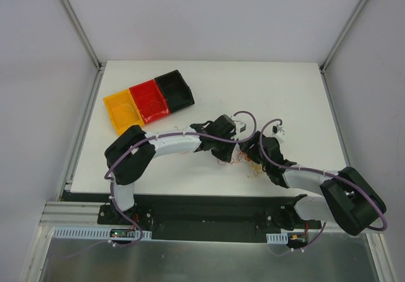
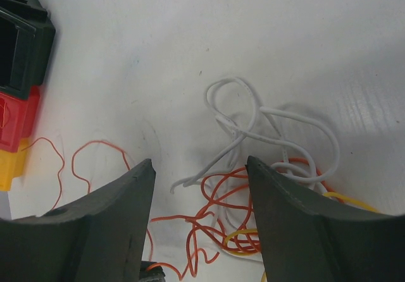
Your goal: Untangle the cables
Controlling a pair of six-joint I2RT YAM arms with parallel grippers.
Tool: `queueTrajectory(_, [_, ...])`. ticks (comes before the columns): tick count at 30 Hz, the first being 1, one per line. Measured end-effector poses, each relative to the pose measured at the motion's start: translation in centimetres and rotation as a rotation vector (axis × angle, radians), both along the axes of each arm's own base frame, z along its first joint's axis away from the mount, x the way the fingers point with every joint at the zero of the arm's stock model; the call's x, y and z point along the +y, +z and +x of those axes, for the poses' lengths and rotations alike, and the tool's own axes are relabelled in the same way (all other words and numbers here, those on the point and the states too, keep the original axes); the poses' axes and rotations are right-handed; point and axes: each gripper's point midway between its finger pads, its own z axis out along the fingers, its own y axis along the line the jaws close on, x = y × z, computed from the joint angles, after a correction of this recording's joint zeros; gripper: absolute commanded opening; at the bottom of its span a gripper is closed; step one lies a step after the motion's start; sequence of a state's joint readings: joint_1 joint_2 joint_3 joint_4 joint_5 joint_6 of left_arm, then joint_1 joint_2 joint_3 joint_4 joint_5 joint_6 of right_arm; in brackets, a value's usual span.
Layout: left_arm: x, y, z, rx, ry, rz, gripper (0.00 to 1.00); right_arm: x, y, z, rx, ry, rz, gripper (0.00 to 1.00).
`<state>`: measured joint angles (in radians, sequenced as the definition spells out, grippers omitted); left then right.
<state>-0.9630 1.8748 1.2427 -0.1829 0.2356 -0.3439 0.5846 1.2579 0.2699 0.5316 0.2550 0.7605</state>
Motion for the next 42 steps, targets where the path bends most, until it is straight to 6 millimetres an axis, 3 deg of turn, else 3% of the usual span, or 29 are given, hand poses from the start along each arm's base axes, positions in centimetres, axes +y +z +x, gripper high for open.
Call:
queueTrajectory(6, [1.1, -0.2, -0.5, -0.012, -0.005, 0.012, 0.0, -0.2, -0.2, -0.1, 0.018, -0.018, 0.007, 0.59])
queueTrajectory(9, [3.1, 1.6, -1.1, -0.051, 0.016, 0.006, 0.0, -0.4, -0.3, 0.0, 0.029, -0.041, 0.004, 0.59])
queueTrajectory(12, [5.0, 6.5, -1.1, -0.15, 0.058, -0.052, 0.0, -0.7, -0.4, 0.1, 0.037, -0.067, -0.007, 0.59])
queueTrajectory(15, [7.1, 13.9, -0.5, -0.313, 0.135, -0.169, 0.0, -1.3, -0.4, 0.3, 0.041, -0.104, -0.016, 0.59])
queueTrajectory(17, [9.6, 18.9, -0.3, -0.433, 0.214, -0.246, 0.0, -1.5, -0.4, 0.5, 0.044, -0.121, -0.024, 0.59])
queueTrajectory(20, [13.3, 23.6, -0.5, -0.551, 0.307, -0.308, 0.0, -1.8, -0.4, 0.5, 0.049, -0.137, -0.032, 0.59])
queueTrajectory(24, [17.1, 26.7, -1.2, -0.635, 0.382, -0.334, 0.0, -2.0, -0.5, 0.6, 0.052, -0.149, -0.036, 0.58])
queueTrajectory(27, [18.0, 27.0, -1.6, -0.641, 0.398, -0.338, 0.0, -1.9, -0.5, 0.6, 0.052, -0.148, -0.036, 0.58])
queueTrajectory(29, [17.8, 26.2, -1.5, -0.616, 0.401, -0.318, 0.0, -1.9, -0.5, 0.6, 0.052, -0.148, -0.036, 0.58])
queueTrajectory(33, [16.6, 22.5, -1.0, -0.54, 0.404, -0.235, 0.0, -1.9, -0.5, 0.6, 0.052, -0.146, -0.037, 0.58])
queueTrajectory(36, [16.1, 18.7, -0.6, -0.478, 0.419, -0.147, 0.0, -1.9, -0.5, 0.6, 0.051, -0.144, -0.038, 0.58])
queueTrajectory(40, [17.6, 15.2, 0.6, -0.427, 0.497, -0.057, 0.0, -1.9, -0.5, 0.5, 0.051, -0.139, -0.039, 0.58])
queueTrajectory(42, [19.4, 13.8, 1.9, -0.395, 0.588, -0.029, 0.0, -1.8, -0.5, 0.5, 0.051, -0.135, -0.04, 0.58])
